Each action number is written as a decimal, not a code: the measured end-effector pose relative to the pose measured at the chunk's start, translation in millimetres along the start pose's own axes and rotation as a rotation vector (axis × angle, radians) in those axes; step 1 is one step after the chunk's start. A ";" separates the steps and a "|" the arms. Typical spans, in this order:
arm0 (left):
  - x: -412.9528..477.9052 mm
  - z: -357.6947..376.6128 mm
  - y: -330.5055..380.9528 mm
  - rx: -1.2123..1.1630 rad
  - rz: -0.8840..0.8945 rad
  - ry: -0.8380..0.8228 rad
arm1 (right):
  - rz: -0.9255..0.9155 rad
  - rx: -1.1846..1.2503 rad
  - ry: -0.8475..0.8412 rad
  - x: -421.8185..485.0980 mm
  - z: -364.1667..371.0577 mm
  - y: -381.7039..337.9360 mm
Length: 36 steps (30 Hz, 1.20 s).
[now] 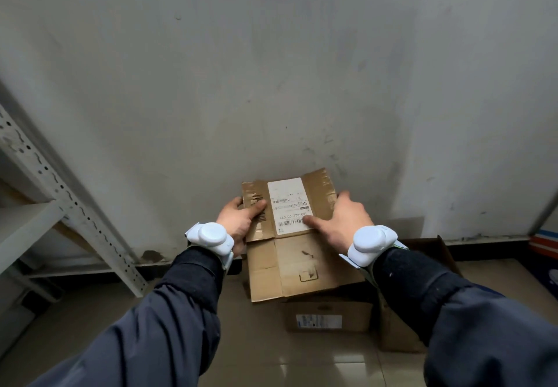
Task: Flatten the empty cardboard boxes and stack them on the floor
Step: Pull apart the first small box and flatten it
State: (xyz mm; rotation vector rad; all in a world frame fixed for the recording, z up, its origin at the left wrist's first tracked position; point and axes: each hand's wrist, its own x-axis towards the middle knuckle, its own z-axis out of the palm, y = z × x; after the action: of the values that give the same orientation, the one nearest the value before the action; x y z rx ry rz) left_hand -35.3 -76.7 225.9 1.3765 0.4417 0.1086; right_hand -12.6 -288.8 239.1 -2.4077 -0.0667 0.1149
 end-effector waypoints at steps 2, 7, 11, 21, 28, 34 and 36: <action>0.2 -2.6 -3.4 0.060 -0.031 -0.025 | -0.007 0.022 0.012 -0.4 0.6 -1.3; 4.4 -4.0 -14.2 0.220 -0.069 -0.079 | 0.008 -0.010 -0.006 -3.6 8.0 0.8; 8.0 -9.1 -25.6 0.298 -0.126 -0.053 | 0.055 -0.040 -0.118 -6.5 25.3 3.4; -7.7 -36.9 -139.3 0.544 -0.108 0.317 | -0.042 0.046 -0.265 -37.0 110.5 57.4; -70.3 -76.6 -266.7 0.706 -0.197 0.421 | 0.038 0.009 -0.476 -102.7 194.5 127.4; -78.0 -93.2 -307.7 0.905 -0.253 0.457 | 0.036 -0.043 -0.581 -118.4 243.4 145.1; -66.0 -101.8 -308.9 0.943 -0.262 0.430 | 0.043 -0.043 -0.597 -112.2 258.0 144.3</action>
State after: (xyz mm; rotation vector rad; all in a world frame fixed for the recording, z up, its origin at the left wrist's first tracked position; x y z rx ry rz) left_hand -188.3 -67.0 -68.4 2.2085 1.1221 -0.0334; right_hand -148.0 -233.9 -41.3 -2.3368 -0.2922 0.8537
